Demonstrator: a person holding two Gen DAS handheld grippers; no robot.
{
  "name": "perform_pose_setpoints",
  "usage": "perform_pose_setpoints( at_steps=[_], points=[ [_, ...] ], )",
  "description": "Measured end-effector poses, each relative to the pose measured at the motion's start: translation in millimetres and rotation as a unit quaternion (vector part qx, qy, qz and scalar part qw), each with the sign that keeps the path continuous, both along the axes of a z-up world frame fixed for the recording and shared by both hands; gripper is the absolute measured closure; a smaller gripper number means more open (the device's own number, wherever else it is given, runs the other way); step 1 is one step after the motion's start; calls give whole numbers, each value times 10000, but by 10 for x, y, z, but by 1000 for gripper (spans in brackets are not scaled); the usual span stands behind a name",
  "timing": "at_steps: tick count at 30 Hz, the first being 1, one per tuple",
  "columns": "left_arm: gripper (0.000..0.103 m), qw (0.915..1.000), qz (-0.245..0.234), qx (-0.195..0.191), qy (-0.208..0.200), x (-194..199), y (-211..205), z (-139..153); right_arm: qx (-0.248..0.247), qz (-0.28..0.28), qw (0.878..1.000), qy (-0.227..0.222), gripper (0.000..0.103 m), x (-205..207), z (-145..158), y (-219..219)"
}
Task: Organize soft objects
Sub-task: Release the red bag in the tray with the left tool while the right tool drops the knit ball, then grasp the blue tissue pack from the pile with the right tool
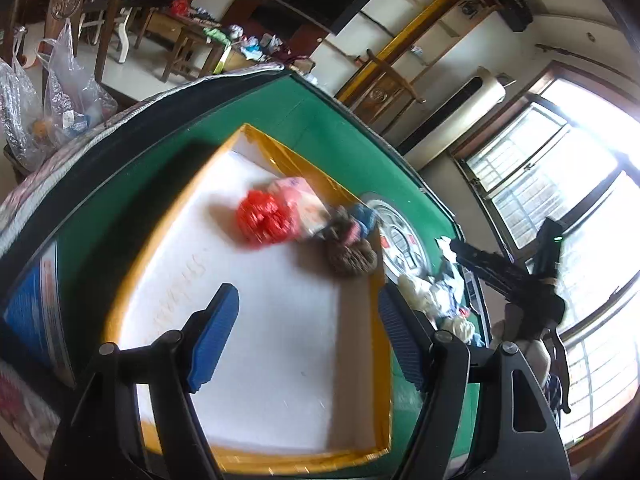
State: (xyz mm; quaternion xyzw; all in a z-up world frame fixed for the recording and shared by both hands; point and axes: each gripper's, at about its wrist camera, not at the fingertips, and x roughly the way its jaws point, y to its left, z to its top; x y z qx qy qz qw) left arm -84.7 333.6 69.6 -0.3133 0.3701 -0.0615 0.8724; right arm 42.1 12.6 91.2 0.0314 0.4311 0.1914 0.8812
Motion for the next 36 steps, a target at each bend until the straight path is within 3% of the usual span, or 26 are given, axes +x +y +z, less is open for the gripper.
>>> perform_pose_setpoints(
  at_steps=[3,6,12,15,17,21,23,29,32,36],
  points=[
    [30,9998,-13,53,-181,-157,-172,25,-105,-445,9987,229,46,43,-169,-452],
    [30,9995,-195,124,-218,-210,-367,7,68,-502,9979,412,46,69,-222,-635],
    [30,9977,-509,422,-165,-200,-684,41,89,-515,9970,573,46,174,-356,-639],
    [30,9966,-611,520,-205,-219,-790,101,164,107,9962,847,46,91,-437,-511],
    [30,9958,-660,593,-235,-227,-832,130,-71,538,9951,822,45,-67,-450,-411],
    [30,9941,-778,710,-252,-166,-933,146,-69,1648,9814,986,44,-530,-390,-368],
    [30,9935,-861,718,-203,-102,-1007,118,-26,1842,9770,1074,45,-672,-364,-412],
    [30,9911,-1169,630,-111,4,-1313,71,-249,1015,9930,555,44,-779,-262,-622],
    [30,9887,-1286,754,-137,-12,-1405,99,-345,1228,9915,250,44,-873,-260,-532],
    [30,9862,-1322,984,-169,-29,-1395,142,-1244,1735,9764,-319,38,-999,-360,-210]
  ],
)
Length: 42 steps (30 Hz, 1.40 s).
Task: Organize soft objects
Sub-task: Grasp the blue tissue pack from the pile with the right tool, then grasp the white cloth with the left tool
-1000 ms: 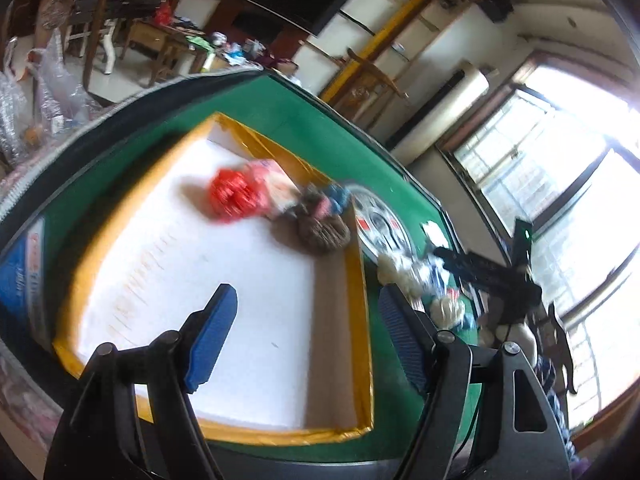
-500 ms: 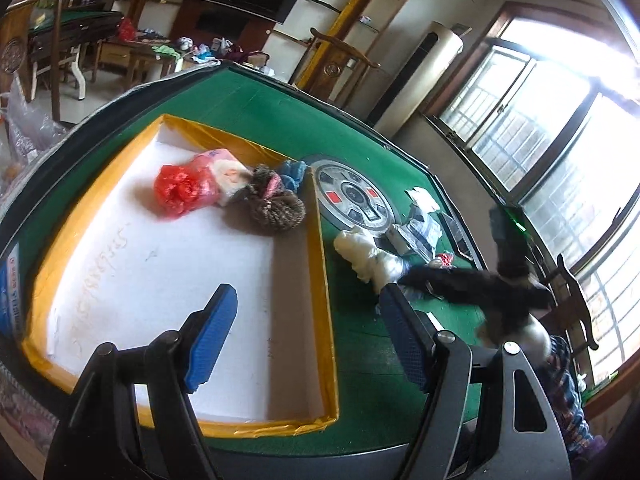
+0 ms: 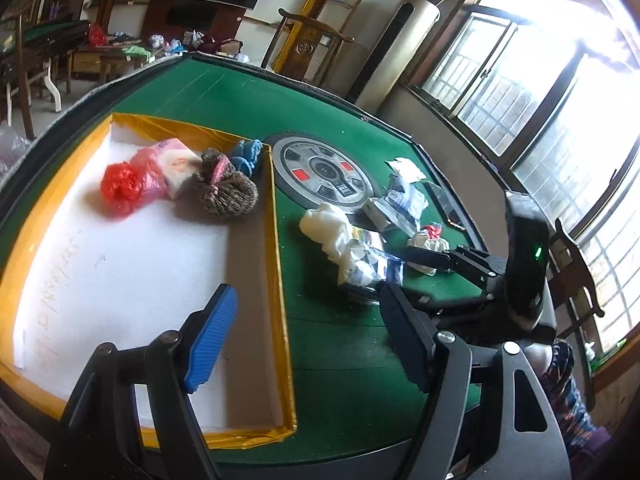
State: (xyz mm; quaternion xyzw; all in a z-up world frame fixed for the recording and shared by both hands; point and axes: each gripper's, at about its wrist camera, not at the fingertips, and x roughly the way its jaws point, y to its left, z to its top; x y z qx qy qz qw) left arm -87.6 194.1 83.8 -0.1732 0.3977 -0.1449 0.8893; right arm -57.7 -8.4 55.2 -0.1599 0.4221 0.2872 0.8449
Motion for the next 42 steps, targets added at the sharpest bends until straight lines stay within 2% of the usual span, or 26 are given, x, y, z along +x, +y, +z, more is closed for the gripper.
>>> perform_pose_setpoints(
  at_steps=[3,6,11,13,16,19,22,25,27,28,29,30,31,33,35,38,42],
  points=[
    [30,10000,16,25,41,35,24,0,-412,202,9988,-157,36,53,-121,192],
    [30,9999,11,-66,128,118,37,-19,-343,86,9994,-6,41,134,-198,202],
    [30,9996,-168,-20,221,280,-131,-10,345,-325,9987,209,54,73,-136,-96],
    [30,9991,-298,122,258,373,-285,-13,542,-631,9964,165,54,44,-122,-292],
    [30,9980,-443,256,367,555,-511,-83,964,-1219,9878,60,54,22,-107,-712],
    [30,9962,-442,365,656,829,-727,-235,1486,-1738,9734,106,54,92,-170,-1100],
    [30,9940,-336,597,849,1104,-906,-367,1991,-1945,9598,360,54,175,-257,-1322],
    [30,9923,-103,746,986,1374,-987,-489,2175,-1913,9566,329,54,153,-219,-1354],
    [30,9897,39,1057,968,1486,-1048,-550,2220,-1900,9557,354,54,159,-222,-1345],
    [29,9871,78,1356,842,1530,-1119,-568,2233,-1899,9554,366,54,161,-230,-1324],
    [34,9859,-12,1456,828,1553,-1169,-591,2251,-1891,9551,375,54,149,-232,-1326],
    [61,9825,-92,1687,787,1557,-1236,-616,2265,-1894,9547,376,54,145,-230,-1320],
    [73,9792,-166,1896,702,1544,-1299,-628,2266,-1900,9545,372,54,144,-239,-1334],
    [81,9776,-451,1923,723,1512,-1362,-657,2258,-1912,9546,348,54,135,-234,-1324],
    [82,9800,-481,1808,675,1478,-1329,-621,2243,-1924,9549,304,54,116,-240,-1337],
    [82,9872,-500,1416,531,1387,-1187,-473,2254,-1966,9539,243,54,114,-239,-1360],
    [82,9954,-398,848,213,1147,-836,-140,2251,-2029,9528,192,54,102,-240,-1366]
  ],
)
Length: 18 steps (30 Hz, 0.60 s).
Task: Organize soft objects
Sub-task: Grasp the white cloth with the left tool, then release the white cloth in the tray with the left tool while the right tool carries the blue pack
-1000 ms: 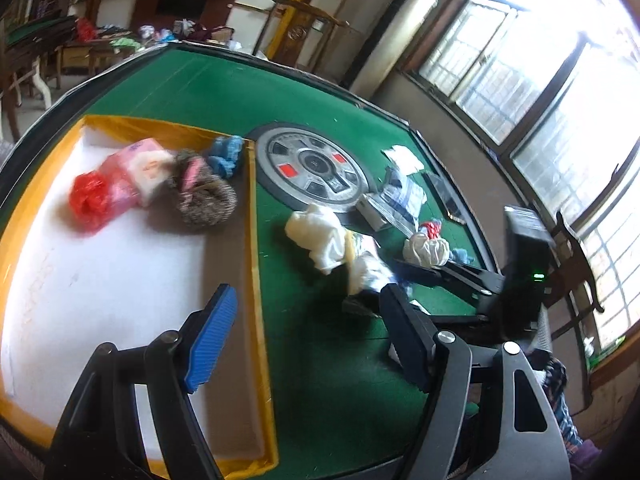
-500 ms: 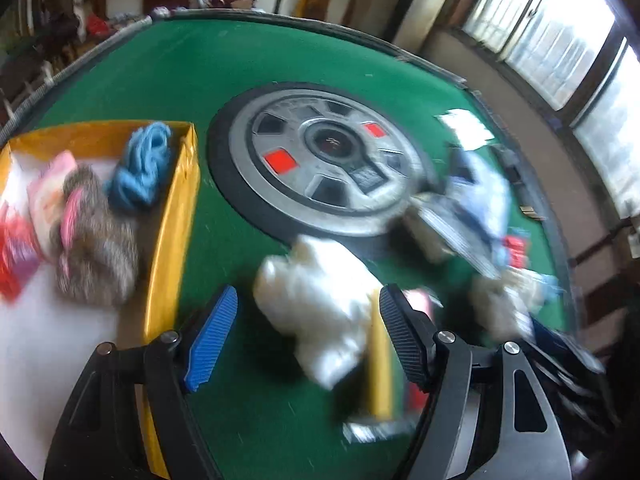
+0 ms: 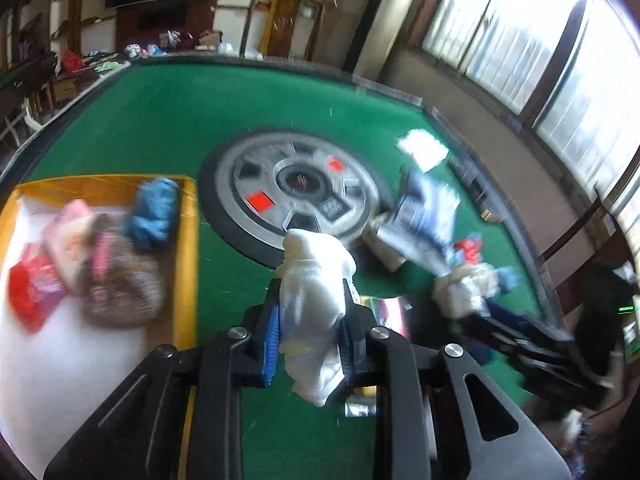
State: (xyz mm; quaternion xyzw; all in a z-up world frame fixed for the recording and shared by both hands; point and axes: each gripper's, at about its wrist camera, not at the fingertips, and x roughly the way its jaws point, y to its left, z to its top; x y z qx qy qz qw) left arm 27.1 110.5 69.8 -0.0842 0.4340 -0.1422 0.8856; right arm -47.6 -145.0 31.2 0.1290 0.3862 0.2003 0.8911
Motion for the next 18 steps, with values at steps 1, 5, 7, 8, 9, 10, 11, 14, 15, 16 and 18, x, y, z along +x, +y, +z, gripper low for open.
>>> perform_pose_setpoints(
  at_steps=[1,5,7,8,9,10,11,14,15,16,18],
  points=[
    [82,9999,47,-116,-54,-62,96,73,-9,-3,10000,-3,54,-7,-1,2],
    [82,9981,460,-308,-287,-388,692,335,-98,-22,9999,14,54,-8,-23,29],
    [81,9966,739,-220,-300,-457,942,358,-193,-34,9998,18,54,-11,-32,60],
    [82,9951,943,-132,-257,-495,1126,324,-237,-37,9997,20,54,-13,-33,80],
    [81,9931,1158,-77,-169,-539,1318,273,-271,-42,9996,18,54,-15,-27,96],
    [81,9907,1362,-74,-31,-576,1504,203,-291,-55,9996,12,54,-18,-20,106],
    [81,9886,1501,-78,97,-601,1636,135,-307,-74,9995,7,54,-26,1,115],
    [81,9816,1846,39,477,-649,1943,-76,-236,-86,9997,0,54,-47,96,140],
    [81,9800,1899,56,586,-640,2007,-138,-220,-81,9997,-17,54,-63,139,160],
    [81,9784,1945,49,692,-610,2045,-204,-203,-45,9998,-43,54,-83,199,199],
    [81,9756,2020,51,858,-514,2098,-306,-222,59,9997,-84,54,-109,292,301]
  ],
)
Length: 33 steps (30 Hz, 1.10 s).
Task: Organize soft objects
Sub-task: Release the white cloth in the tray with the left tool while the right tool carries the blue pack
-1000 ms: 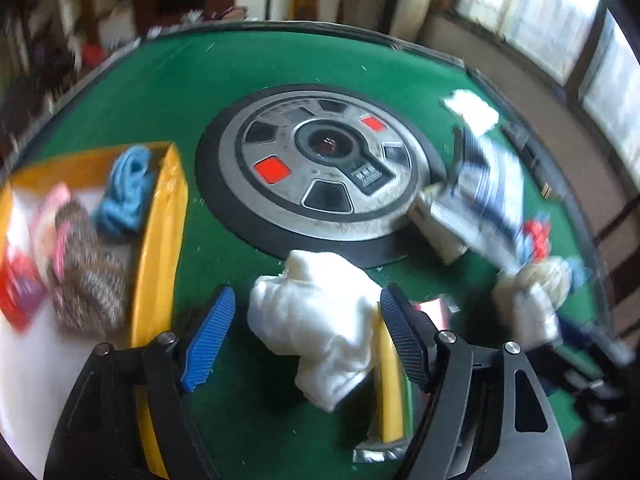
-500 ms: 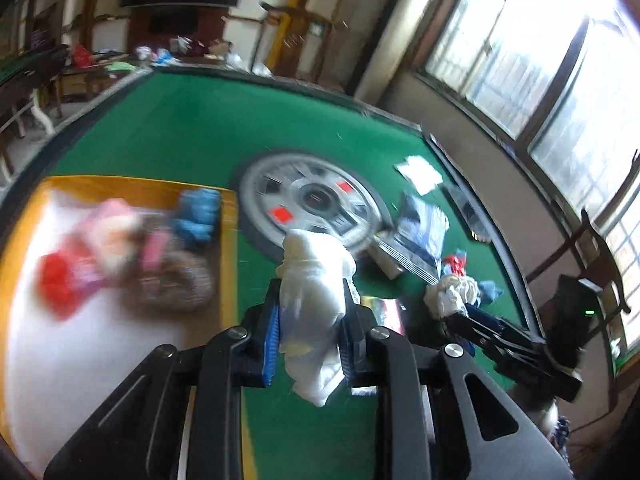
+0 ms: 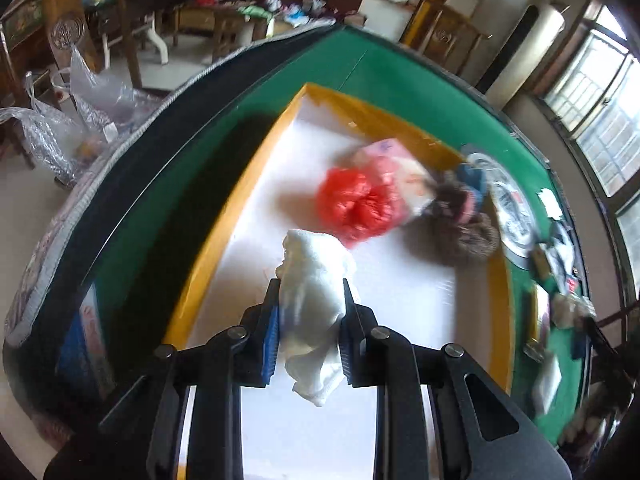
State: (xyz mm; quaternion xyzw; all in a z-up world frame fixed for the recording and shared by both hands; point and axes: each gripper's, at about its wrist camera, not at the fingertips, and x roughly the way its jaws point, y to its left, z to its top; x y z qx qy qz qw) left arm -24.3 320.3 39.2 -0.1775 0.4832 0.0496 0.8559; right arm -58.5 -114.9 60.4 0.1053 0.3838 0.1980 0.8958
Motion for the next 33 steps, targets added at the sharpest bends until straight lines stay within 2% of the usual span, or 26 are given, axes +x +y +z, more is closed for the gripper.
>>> perform_pose_setpoints(
  at_steps=[3,5,7,8,9,12,15,17,21,23,29,33],
  points=[
    [80,9998,41,108,177,217,17,-86,-121,198,9997,-64,54,-45,120,210],
    [76,9993,108,299,195,397,14,-82,-203,367,9991,-108,54,-78,200,390],
    [67,9989,130,417,161,562,-28,-89,-260,537,9981,-134,54,-100,251,571],
    [54,9989,185,414,85,644,-25,-83,-287,619,9976,-138,54,-105,266,662],
    [48,9991,235,366,6,708,-10,-85,-318,702,9969,-141,54,-103,277,755],
    [47,9991,385,165,-64,867,88,-116,-429,994,9941,-96,54,-76,280,1088],
    [46,9991,409,-43,-85,862,127,-86,-566,1296,9899,-53,54,-33,261,1406],
    [45,9992,332,-65,-193,761,148,-6,-638,1479,9869,-31,54,-28,236,1603],
    [45,9983,288,158,-477,461,213,236,-813,1854,9793,27,54,75,159,2063],
    [39,9972,291,127,-674,255,296,333,-869,1999,9759,126,54,142,77,2298],
    [37,9915,250,-667,-1091,-353,540,435,-1217,2199,9670,405,54,372,-219,2884],
    [37,9879,127,-854,-1288,-683,566,496,-1310,2222,9633,745,52,548,-390,3109]
  ],
)
